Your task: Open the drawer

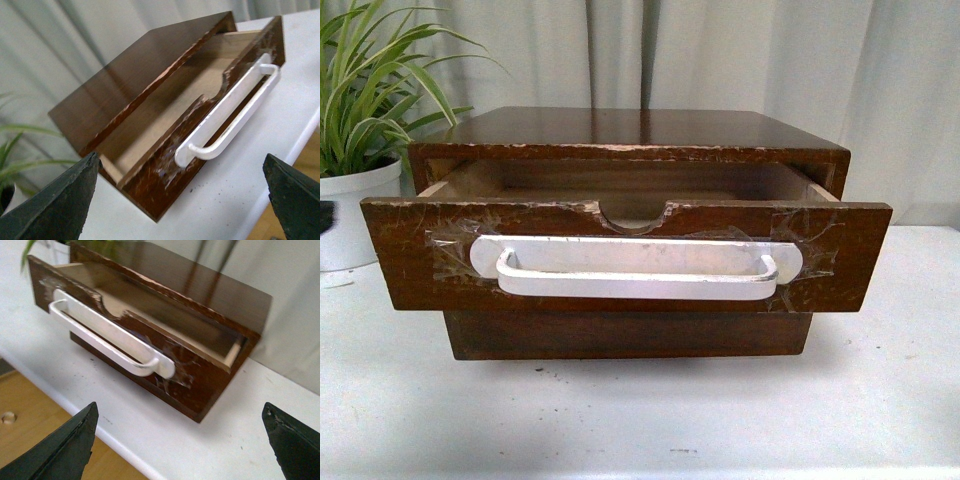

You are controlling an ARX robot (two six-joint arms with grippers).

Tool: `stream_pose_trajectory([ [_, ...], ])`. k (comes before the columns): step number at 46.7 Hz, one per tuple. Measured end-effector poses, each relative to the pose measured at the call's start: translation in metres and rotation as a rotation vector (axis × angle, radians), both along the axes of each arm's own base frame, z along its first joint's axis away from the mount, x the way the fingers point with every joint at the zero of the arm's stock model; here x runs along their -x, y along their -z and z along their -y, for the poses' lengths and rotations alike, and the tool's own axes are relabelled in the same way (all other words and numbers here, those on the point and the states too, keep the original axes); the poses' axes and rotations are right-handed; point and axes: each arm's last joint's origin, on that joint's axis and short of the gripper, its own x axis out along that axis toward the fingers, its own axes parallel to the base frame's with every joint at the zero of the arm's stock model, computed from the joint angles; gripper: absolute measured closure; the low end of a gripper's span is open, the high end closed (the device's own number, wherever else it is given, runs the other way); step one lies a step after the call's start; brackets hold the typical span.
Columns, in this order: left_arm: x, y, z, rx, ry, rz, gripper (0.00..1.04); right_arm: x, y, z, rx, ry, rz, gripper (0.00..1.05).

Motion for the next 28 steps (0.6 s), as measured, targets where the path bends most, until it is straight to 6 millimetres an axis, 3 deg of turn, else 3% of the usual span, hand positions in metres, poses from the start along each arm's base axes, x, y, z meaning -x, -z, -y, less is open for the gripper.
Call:
stream_pose_trajectory([
  [6, 0.022, 0.025, -0.017, 0.236, -0.209, -0.117, 0.06, 0.029, 0.024, 0.011, -0.120, 0.134, -0.031, 0.09],
  [15, 0.050, 0.060, -0.011, 0.422, -0.358, -0.246, 0.06, 0.053, 0.039, 0.019, -0.234, 0.271, -0.046, 0.09],
  [25, 0.052, 0.062, -0.011, 0.475, -0.372, -0.267, 0.06, 0.054, 0.039, 0.021, -0.283, 0.301, -0.052, 0.09],
  [28, 0.053, 0.062, -0.015, 0.504, -0.455, -0.190, 0.14, 0.055, 0.039, 0.021, -0.292, 0.352, -0.026, 0.12],
])
